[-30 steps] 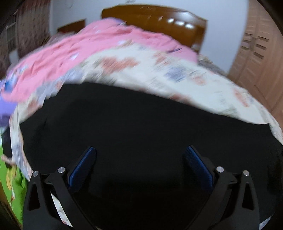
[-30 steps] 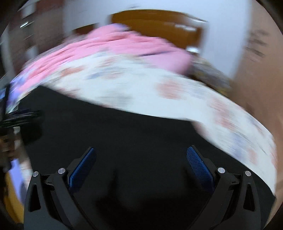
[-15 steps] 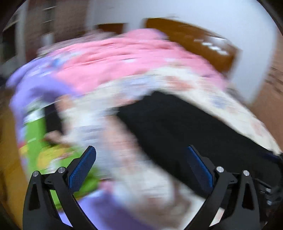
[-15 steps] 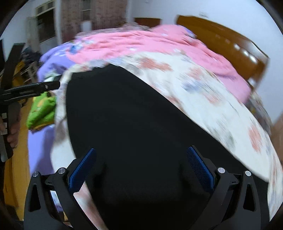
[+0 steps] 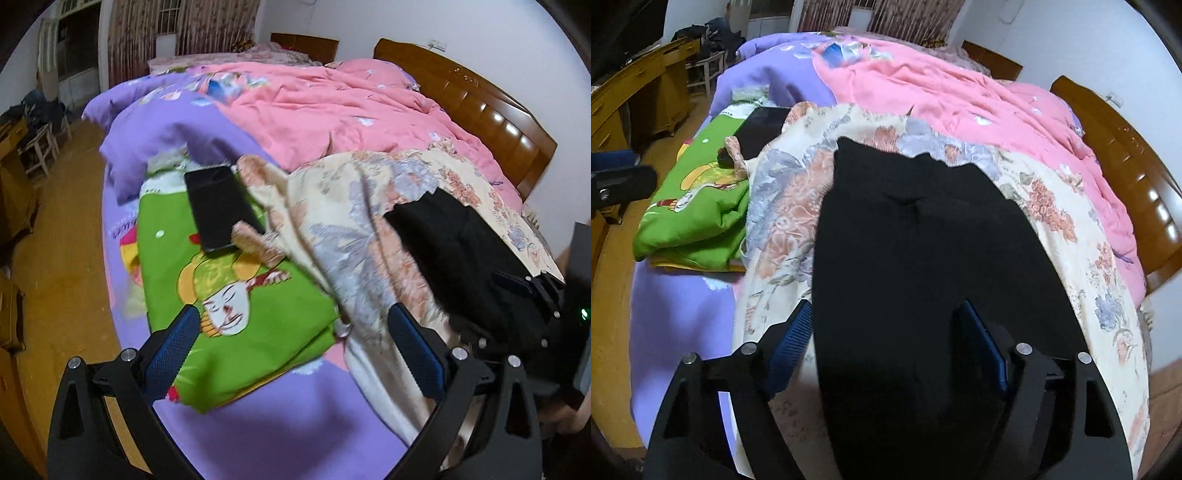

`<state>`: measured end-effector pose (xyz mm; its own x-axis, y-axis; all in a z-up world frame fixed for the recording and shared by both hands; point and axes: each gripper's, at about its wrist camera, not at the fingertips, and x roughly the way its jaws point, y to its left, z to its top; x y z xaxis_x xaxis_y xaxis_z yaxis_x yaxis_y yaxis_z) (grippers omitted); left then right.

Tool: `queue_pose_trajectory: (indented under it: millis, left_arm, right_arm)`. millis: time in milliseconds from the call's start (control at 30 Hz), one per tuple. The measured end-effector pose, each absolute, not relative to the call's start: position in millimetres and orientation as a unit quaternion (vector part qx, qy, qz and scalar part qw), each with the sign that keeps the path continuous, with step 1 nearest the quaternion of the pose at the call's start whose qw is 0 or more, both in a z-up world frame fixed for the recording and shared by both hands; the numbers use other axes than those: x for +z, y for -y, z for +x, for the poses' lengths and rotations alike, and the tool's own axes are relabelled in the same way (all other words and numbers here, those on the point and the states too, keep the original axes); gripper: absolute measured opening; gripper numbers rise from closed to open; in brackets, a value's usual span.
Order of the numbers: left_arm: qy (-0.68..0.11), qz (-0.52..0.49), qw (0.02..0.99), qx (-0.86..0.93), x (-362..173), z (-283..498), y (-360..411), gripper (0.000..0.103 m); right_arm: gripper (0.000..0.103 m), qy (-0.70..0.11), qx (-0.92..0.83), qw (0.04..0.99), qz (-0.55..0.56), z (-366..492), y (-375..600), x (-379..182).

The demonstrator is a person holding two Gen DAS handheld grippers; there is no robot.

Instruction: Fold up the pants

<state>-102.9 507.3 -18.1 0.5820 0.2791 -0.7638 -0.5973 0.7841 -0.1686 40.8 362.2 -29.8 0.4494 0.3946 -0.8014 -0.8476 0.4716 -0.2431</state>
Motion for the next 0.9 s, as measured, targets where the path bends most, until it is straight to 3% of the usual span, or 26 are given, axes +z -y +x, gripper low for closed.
queue_pose_trajectory:
  millis: [233,333,400,467,900]
  left_arm:
    - [-0.375,-0.228,0.869,0.229,-21.4,-99.0,-503.3,0.101]
    - [-0.378,-0.231,0.873,0.204,-21.8,-91.4,-492.7,0.101]
    - [-0.378,-0.231,0.876,0.19,-21.0,-87.8,-484.6,0.101]
    - [-0.374,-0.237,0.879,0.175,-18.6,-85.1,-480.5,0.101]
    - [-0.334,-0.345,0.877,0.018,4.0,3.5,-487.4,0.101]
  right_arm:
    - [0.077,-0.333,0.394,0.784,-0.345,35.2,-375.6,-30.2]
    - [0.06,-0.33,0.392,0.782,-0.356,30.5,-380.6,-35.9]
    - [0.035,-0.329,0.398,0.793,-0.324,35.8,-370.8,-30.3]
    - [0.026,-0.338,0.417,0.803,-0.259,46.3,-353.5,-17.4]
    - [0.024,-0.361,0.487,0.79,-0.092,71.2,-312.2,-3.0]
